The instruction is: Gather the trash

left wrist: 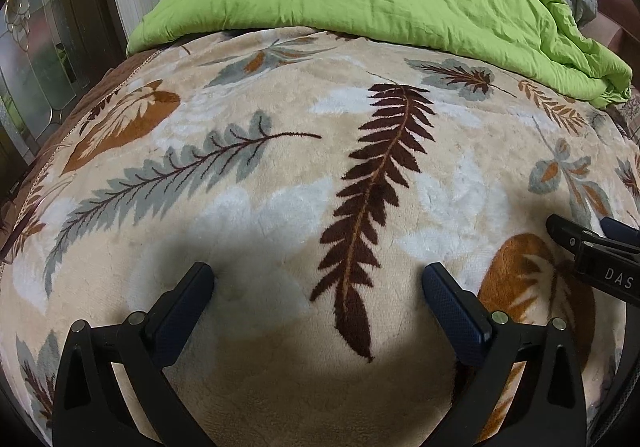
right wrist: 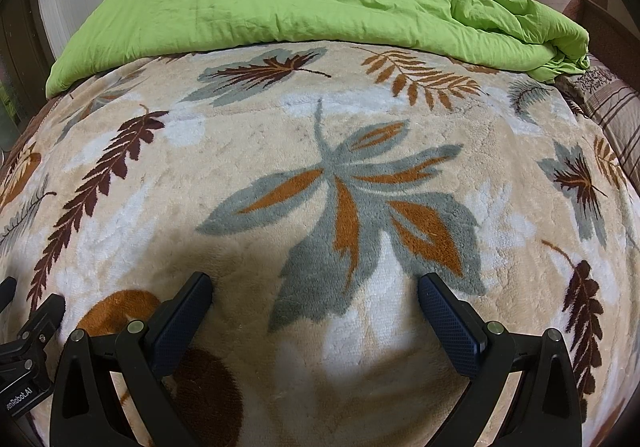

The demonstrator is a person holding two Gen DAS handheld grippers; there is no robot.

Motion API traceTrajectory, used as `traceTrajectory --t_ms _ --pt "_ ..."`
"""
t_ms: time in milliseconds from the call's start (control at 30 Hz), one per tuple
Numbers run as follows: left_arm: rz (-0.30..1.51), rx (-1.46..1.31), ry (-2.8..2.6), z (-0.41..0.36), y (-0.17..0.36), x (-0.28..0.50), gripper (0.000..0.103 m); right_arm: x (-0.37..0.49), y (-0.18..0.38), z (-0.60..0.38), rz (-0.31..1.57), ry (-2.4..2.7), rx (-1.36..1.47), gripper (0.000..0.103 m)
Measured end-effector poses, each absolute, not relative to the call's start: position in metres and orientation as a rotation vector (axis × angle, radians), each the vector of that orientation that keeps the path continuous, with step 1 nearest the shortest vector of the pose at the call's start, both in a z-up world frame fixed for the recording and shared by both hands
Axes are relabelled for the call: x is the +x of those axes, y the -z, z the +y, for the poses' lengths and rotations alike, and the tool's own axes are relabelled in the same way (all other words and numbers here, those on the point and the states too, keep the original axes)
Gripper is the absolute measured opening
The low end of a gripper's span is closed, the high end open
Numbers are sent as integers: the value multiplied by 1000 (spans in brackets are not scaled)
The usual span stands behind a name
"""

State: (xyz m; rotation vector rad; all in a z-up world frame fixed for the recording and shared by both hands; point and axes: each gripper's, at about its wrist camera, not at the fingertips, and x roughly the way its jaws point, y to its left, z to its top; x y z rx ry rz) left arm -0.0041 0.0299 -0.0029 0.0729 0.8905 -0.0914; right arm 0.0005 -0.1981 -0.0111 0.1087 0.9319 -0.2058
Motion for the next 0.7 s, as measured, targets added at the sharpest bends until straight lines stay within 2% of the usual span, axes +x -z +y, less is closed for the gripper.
traceTrajectory --t_ms 700 --pt "889 73 91 27 4 -3 103 0 12 -198 931 206 108 103"
